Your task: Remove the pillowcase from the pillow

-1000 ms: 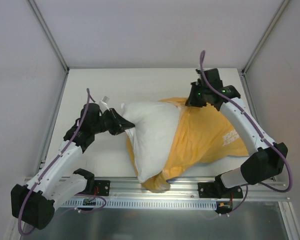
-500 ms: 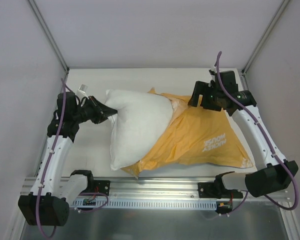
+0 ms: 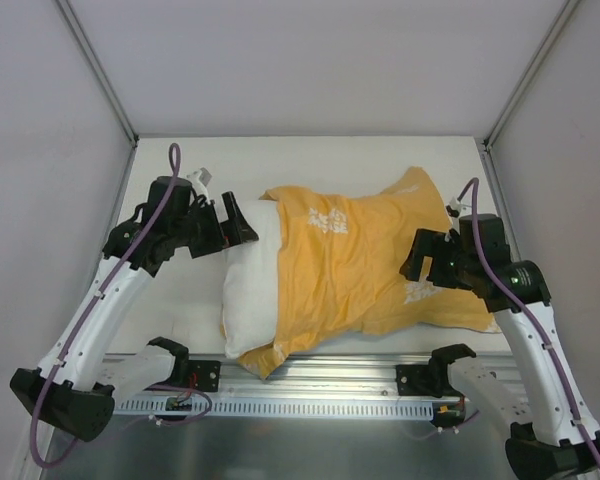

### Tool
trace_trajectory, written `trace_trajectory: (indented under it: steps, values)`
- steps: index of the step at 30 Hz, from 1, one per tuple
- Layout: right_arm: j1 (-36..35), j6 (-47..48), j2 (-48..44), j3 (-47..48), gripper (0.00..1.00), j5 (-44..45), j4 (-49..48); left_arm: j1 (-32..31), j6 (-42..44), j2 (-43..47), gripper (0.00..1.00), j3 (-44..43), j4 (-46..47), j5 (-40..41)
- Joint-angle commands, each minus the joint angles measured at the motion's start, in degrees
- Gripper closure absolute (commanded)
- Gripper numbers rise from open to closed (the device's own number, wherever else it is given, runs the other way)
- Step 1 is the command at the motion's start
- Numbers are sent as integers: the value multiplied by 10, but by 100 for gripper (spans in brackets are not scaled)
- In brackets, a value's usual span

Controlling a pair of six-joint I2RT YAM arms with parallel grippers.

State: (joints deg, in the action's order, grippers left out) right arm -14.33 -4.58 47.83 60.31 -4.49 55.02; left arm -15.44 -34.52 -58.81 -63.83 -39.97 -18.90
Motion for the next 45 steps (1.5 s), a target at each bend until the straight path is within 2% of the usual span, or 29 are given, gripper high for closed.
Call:
trace_trajectory:
  steps: [1, 6, 9, 12, 17, 19, 22, 25, 27, 29, 30, 31, 32, 33, 39, 45]
  values:
    - [2, -11, -39, -1, 4, 15, 53, -77, 32, 19, 1, -35, -106, 140]
    - [1, -17, -63, 3, 1, 7, 62, -159, -23, 15, 1, 5, -128, 187]
    - [-10, -31, -61, -11, 1, -16, 46, -186, -55, 14, 1, 28, -128, 221]
    - [-60, -66, -51, -21, 1, -37, 7, -187, -58, 12, 1, 31, -136, 263]
    - [-262, -131, -7, 1, 0, 71, -30, -187, -60, 5, 1, -14, -171, 326]
    - [-342, -153, 29, 9, 0, 112, -53, -186, -56, 0, 1, -22, -177, 328]
    - [-435, -170, 97, 30, 1, 148, -85, -187, -51, -7, 1, -30, -177, 308]
    - [-488, -182, 153, 49, 1, 139, -130, -187, -49, 0, 1, -33, -177, 293]
    - [-494, -186, 202, 49, 7, 128, -167, -187, -40, 13, 1, -35, -176, 273]
    - [-491, -187, 240, 53, 48, 142, -174, -187, -27, 24, 1, -33, -176, 248]
    - [-489, -185, 248, 65, 61, 140, -174, -187, -21, 28, 2, -31, -177, 234]
    - [-475, -177, 254, 70, 85, 135, -174, -187, -21, 32, 1, -21, -177, 205]
    - [-467, -171, 262, 76, 95, 132, -174, -187, -22, 40, 2, -14, -176, 192]
    - [-447, -166, 263, 84, 99, 129, -174, -191, -25, 42, 2, -8, -176, 179]
    - [-339, -128, 271, 116, 99, 92, -176, -248, -54, 38, 1, 30, -163, 148]
    - [-313, -115, 292, 153, 99, 69, -177, -304, -80, 4, 1, 51, -144, 152]
